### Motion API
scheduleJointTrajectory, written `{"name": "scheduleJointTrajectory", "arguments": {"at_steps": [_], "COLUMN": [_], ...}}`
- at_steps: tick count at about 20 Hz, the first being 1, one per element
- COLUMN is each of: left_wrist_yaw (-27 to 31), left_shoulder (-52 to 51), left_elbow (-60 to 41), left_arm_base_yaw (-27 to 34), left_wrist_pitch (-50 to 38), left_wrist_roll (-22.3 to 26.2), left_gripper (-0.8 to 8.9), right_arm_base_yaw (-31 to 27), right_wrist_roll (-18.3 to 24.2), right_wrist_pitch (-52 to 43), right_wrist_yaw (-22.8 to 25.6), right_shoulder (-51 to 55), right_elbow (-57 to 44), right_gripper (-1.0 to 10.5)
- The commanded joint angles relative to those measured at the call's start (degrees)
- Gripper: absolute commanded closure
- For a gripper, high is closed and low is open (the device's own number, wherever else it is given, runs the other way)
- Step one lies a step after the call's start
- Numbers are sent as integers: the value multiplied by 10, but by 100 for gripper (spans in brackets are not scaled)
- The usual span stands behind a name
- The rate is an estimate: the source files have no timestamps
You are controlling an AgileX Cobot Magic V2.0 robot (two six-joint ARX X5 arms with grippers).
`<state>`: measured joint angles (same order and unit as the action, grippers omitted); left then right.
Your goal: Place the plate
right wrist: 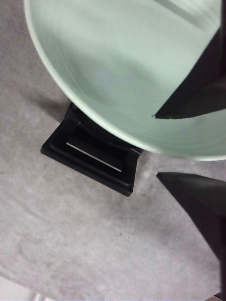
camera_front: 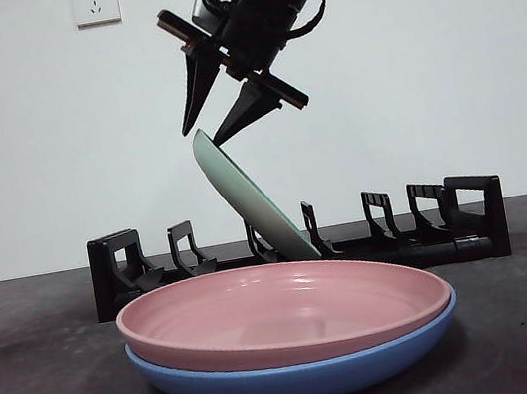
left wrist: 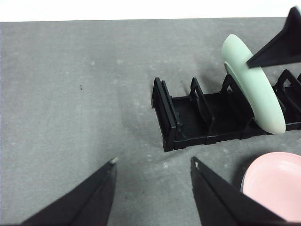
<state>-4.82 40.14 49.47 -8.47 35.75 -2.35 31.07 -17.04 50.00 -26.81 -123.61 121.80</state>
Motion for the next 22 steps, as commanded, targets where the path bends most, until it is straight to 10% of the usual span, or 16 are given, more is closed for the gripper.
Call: {"name": "scheduleJointTrajectory", "arguments": {"at_steps": [1,22], "left_wrist_yaw": [-1,-1], "left_shoulder": [2,2], "left_elbow": [7,7], "left_arm_base_yaw": [1,1], "left_wrist_pitch": [-6,-7], "left_wrist_roll": [0,0], "left_gripper": [563,563], "right_arm_base_yaw": [12,68], "right_wrist_roll": [-6,44], "right_wrist_pitch": [-4,22], "right_wrist_yaw": [4,52], "right_shoulder": [-15,5], "right_elbow": [17,81], "right_gripper": [767,935]}}
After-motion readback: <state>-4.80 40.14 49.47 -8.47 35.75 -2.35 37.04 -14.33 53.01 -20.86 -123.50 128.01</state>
